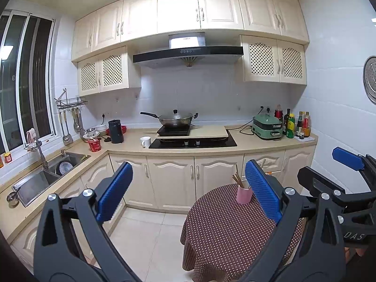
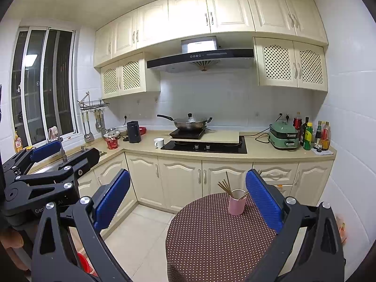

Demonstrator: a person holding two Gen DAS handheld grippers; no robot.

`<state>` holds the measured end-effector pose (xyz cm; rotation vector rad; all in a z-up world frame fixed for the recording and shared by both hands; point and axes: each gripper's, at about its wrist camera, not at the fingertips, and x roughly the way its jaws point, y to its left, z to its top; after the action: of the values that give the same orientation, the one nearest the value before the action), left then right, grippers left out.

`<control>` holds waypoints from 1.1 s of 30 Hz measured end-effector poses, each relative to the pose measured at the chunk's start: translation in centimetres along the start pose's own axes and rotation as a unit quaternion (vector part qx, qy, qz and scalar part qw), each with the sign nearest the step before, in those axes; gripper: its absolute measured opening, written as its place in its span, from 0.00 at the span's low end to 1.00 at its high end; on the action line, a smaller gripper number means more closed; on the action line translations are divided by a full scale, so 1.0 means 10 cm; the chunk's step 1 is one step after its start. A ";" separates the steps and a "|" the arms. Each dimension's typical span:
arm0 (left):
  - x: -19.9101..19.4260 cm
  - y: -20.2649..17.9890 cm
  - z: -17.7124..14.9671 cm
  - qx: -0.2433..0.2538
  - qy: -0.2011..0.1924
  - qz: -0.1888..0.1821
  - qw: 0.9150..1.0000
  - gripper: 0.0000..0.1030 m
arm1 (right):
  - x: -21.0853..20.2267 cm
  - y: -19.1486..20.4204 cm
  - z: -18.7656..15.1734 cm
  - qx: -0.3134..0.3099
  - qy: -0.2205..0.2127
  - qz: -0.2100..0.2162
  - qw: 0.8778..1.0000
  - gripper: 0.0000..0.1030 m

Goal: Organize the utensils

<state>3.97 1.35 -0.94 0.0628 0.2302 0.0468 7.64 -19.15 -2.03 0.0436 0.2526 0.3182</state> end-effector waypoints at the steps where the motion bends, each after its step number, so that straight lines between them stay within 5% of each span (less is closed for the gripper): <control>1: 0.02 0.01 0.01 0.000 0.001 0.000 1.000 0.92 | 0.00 0.00 0.00 0.000 0.000 0.000 1.000 0.92; 33: 0.11 0.12 0.00 0.007 0.002 0.002 1.000 0.92 | 0.10 -0.03 -0.01 0.007 0.009 -0.003 1.000 0.92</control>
<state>5.01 2.61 -1.11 0.0780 0.2336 0.0487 8.68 -19.15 -2.40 0.0534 0.2732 0.3110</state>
